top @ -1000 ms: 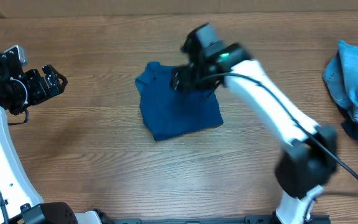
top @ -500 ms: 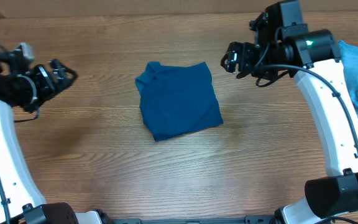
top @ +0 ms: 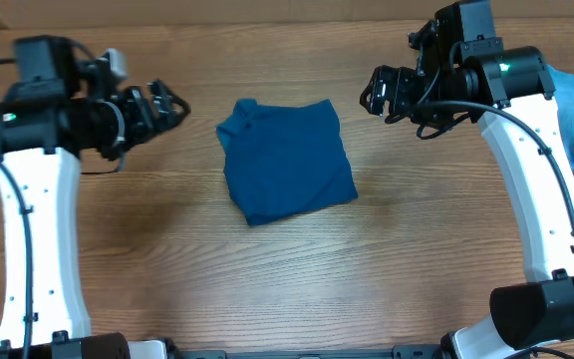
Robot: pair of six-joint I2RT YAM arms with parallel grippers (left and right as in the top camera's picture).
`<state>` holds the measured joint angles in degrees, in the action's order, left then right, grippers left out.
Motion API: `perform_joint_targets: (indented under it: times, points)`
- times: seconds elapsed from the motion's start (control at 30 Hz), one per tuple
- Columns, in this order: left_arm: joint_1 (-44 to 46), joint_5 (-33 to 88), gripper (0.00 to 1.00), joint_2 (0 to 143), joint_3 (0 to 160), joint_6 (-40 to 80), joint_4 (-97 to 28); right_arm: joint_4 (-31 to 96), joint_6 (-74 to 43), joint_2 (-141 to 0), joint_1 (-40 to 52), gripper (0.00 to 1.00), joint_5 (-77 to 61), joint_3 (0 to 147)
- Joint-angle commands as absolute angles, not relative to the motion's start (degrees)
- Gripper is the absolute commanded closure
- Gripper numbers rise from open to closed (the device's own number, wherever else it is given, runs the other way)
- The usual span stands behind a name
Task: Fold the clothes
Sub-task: 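Reach the left gripper to the folded teal shirt and grasp it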
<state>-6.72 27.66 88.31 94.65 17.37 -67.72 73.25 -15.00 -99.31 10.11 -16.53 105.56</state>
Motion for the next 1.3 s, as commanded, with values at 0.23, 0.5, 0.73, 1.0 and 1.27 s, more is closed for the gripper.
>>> perform_joint_targets:
  times: [0.23, 0.5, 0.73, 1.0, 1.27]
  points:
    - [16.69, 3.42, 0.0, 91.24, 94.65, 18.44, -68.1, 74.26, -14.72, -99.9, 9.45, 0.07, -12.43, 102.8]
    - [25.89, 3.68, 0.09, 103.66, 94.65, 19.03, -67.05, 73.73, -16.67, -99.2, 0.73, 0.1, -15.88, 106.39]
    - [30.98, 3.7, 0.06, 111.66, 94.65, 15.27, -66.43, 76.69, -14.5, -98.91, -6.96, 0.11, -19.79, 106.89]
    - [33.04, -0.21, 0.36, 122.3, 94.65, 12.14, -65.36, 77.93, -12.97, -98.89, -7.2, 0.11, -19.75, 106.91]
    - [32.34, -7.86, 0.44, 128.64, 94.65, 10.48, -66.19, 78.19, -11.92, -98.89, -7.2, 0.11, -19.62, 106.91]
